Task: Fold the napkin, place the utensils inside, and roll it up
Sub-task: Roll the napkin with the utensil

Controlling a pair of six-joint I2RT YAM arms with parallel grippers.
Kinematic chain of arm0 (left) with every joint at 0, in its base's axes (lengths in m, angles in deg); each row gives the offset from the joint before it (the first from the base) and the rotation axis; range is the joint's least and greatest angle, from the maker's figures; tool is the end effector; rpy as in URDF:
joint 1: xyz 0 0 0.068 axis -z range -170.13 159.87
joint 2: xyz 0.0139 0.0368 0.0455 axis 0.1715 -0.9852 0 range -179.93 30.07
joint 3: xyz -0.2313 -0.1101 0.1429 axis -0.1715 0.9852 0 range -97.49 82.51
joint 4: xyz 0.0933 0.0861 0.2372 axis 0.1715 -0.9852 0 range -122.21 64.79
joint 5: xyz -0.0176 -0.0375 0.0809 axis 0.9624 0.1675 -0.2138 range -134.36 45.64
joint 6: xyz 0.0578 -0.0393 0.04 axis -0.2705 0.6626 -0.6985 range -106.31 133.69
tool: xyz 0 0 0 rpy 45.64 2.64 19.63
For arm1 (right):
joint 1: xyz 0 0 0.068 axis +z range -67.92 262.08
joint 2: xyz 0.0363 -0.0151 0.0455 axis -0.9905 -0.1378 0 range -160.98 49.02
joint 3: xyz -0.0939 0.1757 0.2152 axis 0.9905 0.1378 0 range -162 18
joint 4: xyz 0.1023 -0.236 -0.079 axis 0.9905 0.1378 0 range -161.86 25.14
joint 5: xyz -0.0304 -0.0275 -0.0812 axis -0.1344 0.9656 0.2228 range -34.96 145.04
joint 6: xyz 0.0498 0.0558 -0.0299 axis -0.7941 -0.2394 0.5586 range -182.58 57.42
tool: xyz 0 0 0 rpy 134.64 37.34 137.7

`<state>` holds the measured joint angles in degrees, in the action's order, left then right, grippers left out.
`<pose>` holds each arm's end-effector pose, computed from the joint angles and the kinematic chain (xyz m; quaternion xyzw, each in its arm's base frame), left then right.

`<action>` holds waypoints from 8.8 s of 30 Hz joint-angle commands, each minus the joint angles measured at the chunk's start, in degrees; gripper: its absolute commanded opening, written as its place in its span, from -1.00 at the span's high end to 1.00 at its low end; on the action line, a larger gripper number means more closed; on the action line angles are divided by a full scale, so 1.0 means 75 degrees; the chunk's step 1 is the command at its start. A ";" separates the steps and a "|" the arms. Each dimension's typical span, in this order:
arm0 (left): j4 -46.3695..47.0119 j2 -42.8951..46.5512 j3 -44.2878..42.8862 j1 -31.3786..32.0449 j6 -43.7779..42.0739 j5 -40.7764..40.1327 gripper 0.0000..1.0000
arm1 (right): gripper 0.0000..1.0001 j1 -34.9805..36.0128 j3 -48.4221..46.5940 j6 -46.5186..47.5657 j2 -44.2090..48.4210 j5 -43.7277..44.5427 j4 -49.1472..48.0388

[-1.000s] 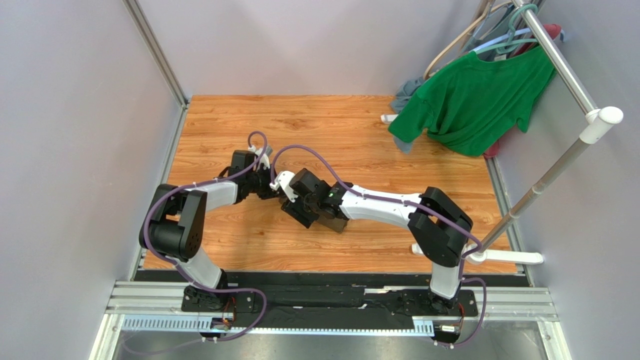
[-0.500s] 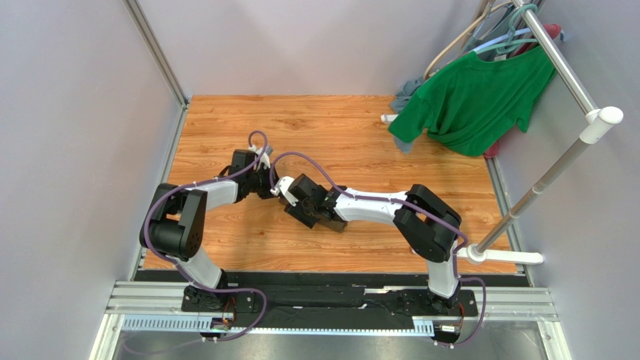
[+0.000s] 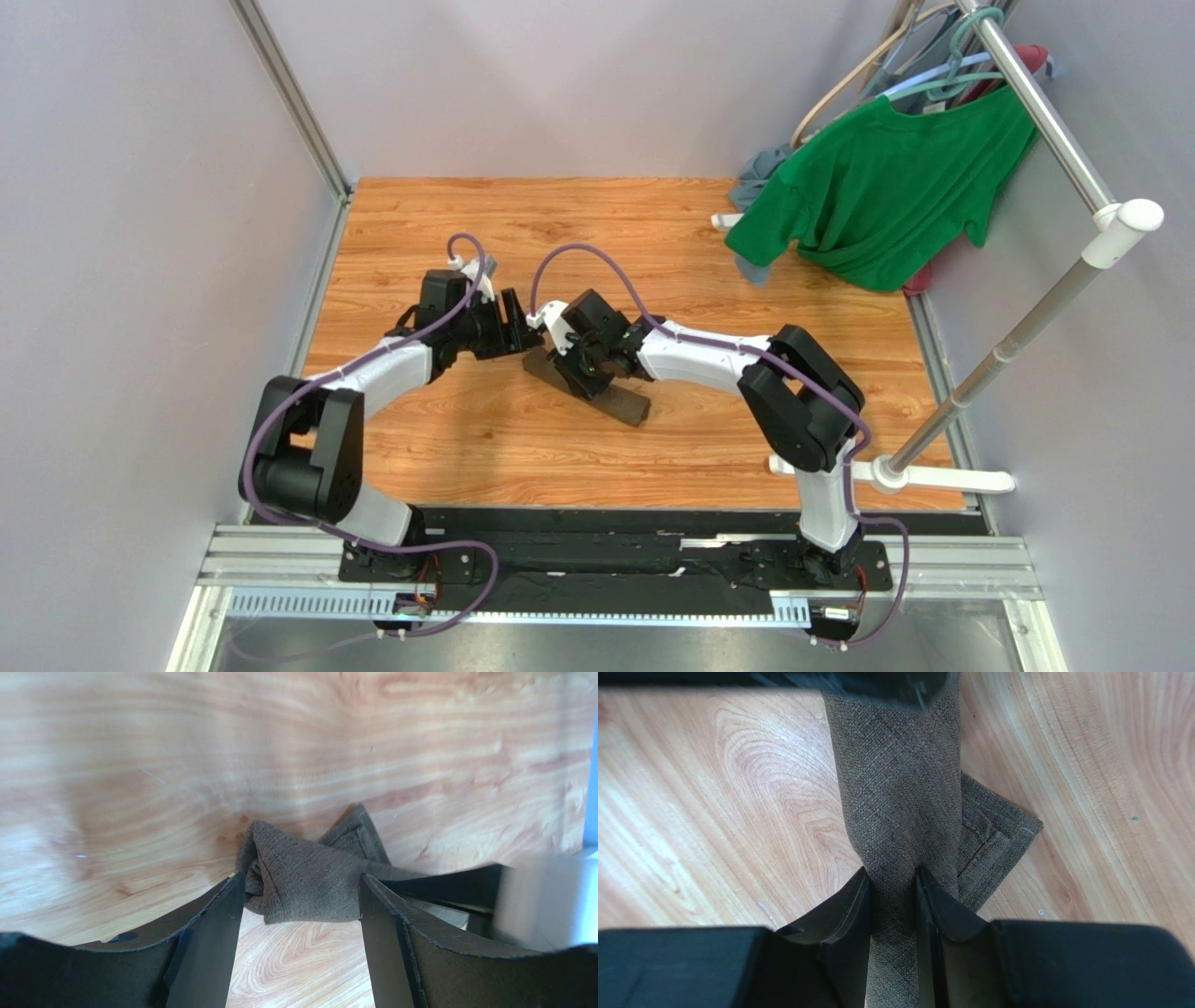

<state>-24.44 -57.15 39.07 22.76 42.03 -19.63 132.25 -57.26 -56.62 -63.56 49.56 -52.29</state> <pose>0.3160 -0.1021 0.1730 -0.0358 0.8991 -0.3209 0.2954 0.2802 0.3463 0.1510 -0.4625 0.8384 0.1496 0.2465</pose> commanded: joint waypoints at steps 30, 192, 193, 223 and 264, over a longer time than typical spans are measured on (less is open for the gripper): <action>0.2392 -0.0616 0.0847 -0.0019 0.0054 0.0956 0.16 | 0.52 -0.1615 -0.0910 -0.1169 -0.1572 -0.5070 0.1258; 0.0070 -0.0806 -0.1264 -0.0359 0.0417 -0.0122 -0.33 | 0.26 -0.0736 -0.0207 -0.0185 -0.0822 -0.2093 0.0625; 0.0235 -0.0746 -0.1019 -0.0359 0.0405 -0.0017 -0.33 | 0.26 -0.0771 -0.0230 -0.0185 -0.0857 -0.2407 0.0625; 0.1350 -0.1543 -0.0208 -0.0359 0.0522 0.1332 1.00 | -0.03 -0.1123 -0.0816 -0.0009 -0.1045 -0.2305 0.0871; 0.1877 -0.1601 -0.0501 -0.0886 0.2327 -0.0333 0.97 | -0.42 -0.1674 0.0180 -0.1860 0.1756 0.0121 0.0883</action>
<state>-12.09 -68.76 37.32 16.49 59.43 -22.45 119.44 -56.78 -68.82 -51.56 51.29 -43.26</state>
